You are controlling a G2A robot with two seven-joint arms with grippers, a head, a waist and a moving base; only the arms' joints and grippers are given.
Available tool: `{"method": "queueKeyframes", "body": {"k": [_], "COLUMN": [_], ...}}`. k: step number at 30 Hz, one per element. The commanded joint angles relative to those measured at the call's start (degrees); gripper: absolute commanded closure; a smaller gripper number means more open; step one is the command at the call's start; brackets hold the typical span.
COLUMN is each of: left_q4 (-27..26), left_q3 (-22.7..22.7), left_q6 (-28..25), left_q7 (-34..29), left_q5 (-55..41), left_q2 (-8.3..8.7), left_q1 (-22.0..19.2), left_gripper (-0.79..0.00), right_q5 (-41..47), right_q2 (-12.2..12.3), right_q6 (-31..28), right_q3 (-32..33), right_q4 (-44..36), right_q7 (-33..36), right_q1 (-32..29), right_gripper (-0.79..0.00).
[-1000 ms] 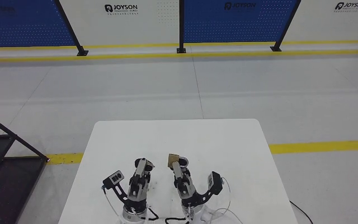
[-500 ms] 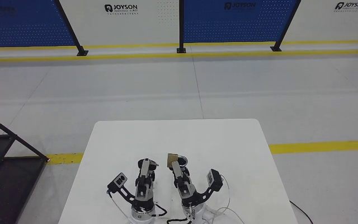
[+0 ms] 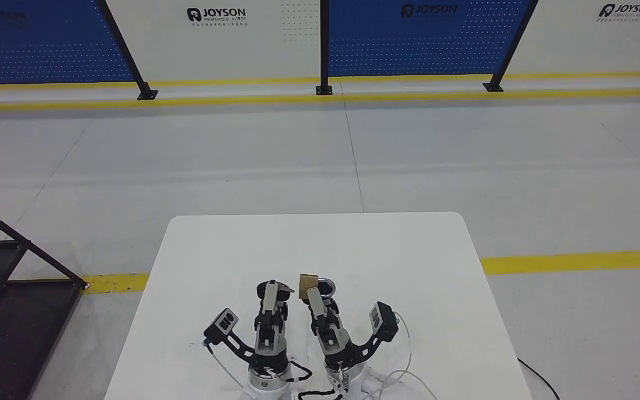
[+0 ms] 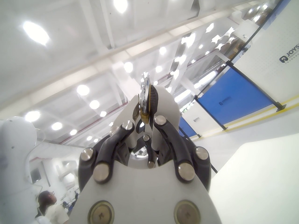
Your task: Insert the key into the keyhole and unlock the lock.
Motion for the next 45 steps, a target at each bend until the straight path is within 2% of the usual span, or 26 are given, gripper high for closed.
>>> {"method": "queueKeyframes", "body": {"k": [1,17,30,41,45], "left_q4": [0.34,2.59,4.18,2.67,3.06], "left_q3": [-0.17,-0.90,-2.02,-3.90,-3.65], "left_q6": [0.07,1.90,0.04,-2.15,-2.15], "left_q7": [0.07,1.90,0.04,-2.15,-2.16], "left_q5": [0.44,4.44,4.29,2.42,2.49], "left_q2": [-0.42,-3.48,-4.31,-5.02,-4.88], "left_q1": [-0.04,-2.11,-2.19,-0.44,-0.65], "left_gripper": [0.000,0.000,0.000,0.000,0.000], "right_q5": [0.00,0.00,0.00,0.00,1.32], "right_q2": [0.00,0.00,0.00,0.00,0.11], "right_q6": [0.00,0.00,0.00,0.00,0.56], "right_q3": [0.00,0.00,0.00,0.00,1.33], "right_q4": [0.00,0.00,0.00,0.00,-1.34], "right_q7": [0.00,0.00,0.00,0.00,3.01], "right_q1": [0.00,0.00,0.00,0.00,-0.61], "right_gripper": [0.000,0.000,0.000,0.000,0.000]}}
